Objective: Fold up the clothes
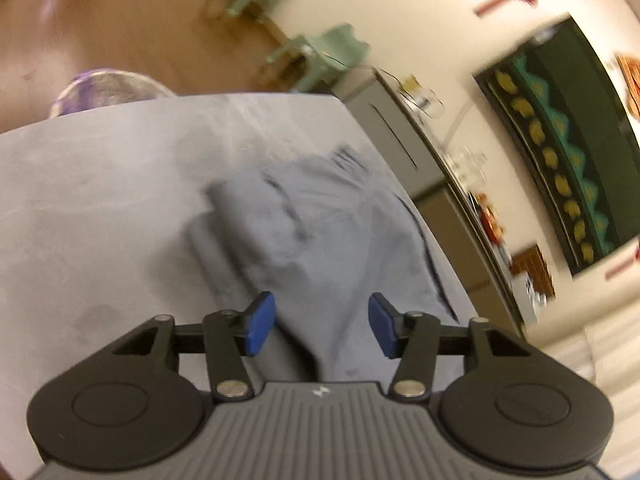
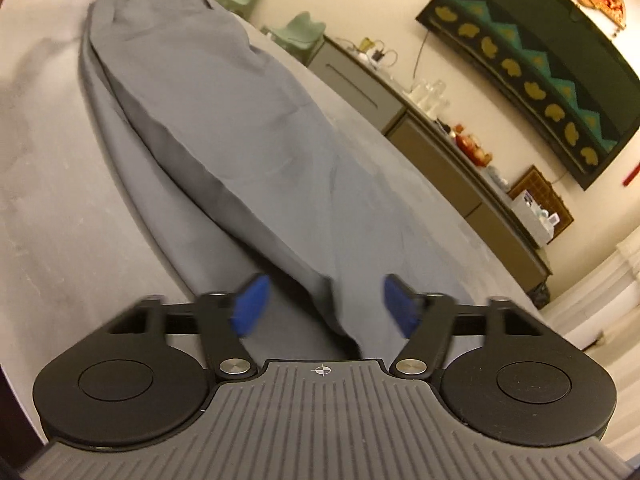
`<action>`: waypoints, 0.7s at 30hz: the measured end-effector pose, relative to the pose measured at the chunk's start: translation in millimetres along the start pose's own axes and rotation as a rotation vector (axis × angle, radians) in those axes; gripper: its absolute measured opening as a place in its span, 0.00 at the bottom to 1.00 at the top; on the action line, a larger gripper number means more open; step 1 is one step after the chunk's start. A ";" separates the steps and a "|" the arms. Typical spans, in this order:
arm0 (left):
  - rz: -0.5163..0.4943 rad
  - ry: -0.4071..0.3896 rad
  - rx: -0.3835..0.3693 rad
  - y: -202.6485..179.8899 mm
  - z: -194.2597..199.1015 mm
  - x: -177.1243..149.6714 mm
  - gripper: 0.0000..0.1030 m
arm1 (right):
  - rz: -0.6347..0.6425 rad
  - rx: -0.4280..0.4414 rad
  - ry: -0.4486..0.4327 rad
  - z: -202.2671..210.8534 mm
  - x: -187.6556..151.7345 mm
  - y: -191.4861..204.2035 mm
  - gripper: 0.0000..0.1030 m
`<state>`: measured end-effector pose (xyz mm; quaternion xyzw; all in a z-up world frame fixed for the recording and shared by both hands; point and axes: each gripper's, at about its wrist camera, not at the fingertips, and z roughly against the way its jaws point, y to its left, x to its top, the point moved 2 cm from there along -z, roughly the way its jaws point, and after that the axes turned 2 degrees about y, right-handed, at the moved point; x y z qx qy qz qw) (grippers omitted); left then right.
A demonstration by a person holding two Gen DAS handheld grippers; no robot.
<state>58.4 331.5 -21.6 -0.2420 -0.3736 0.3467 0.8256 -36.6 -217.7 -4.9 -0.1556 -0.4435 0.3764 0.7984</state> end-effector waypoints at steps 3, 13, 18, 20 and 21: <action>-0.124 -0.021 0.111 -14.7 -12.8 1.5 0.04 | 0.036 0.003 0.056 -17.0 0.4 9.4 0.36; 0.227 0.073 -0.111 62.0 4.4 1.9 0.13 | 0.015 0.052 0.123 -13.0 -23.9 8.4 0.12; 0.007 -0.043 0.006 20.9 9.9 5.5 0.64 | 0.019 0.041 0.113 -5.5 -35.3 6.1 0.15; -0.111 -0.085 0.023 1.4 11.7 4.1 0.10 | 0.021 0.033 0.105 -4.5 -39.4 5.8 0.15; -0.126 -0.086 0.052 2.1 8.6 5.7 0.04 | 0.023 0.031 0.104 -4.1 -41.1 5.4 0.15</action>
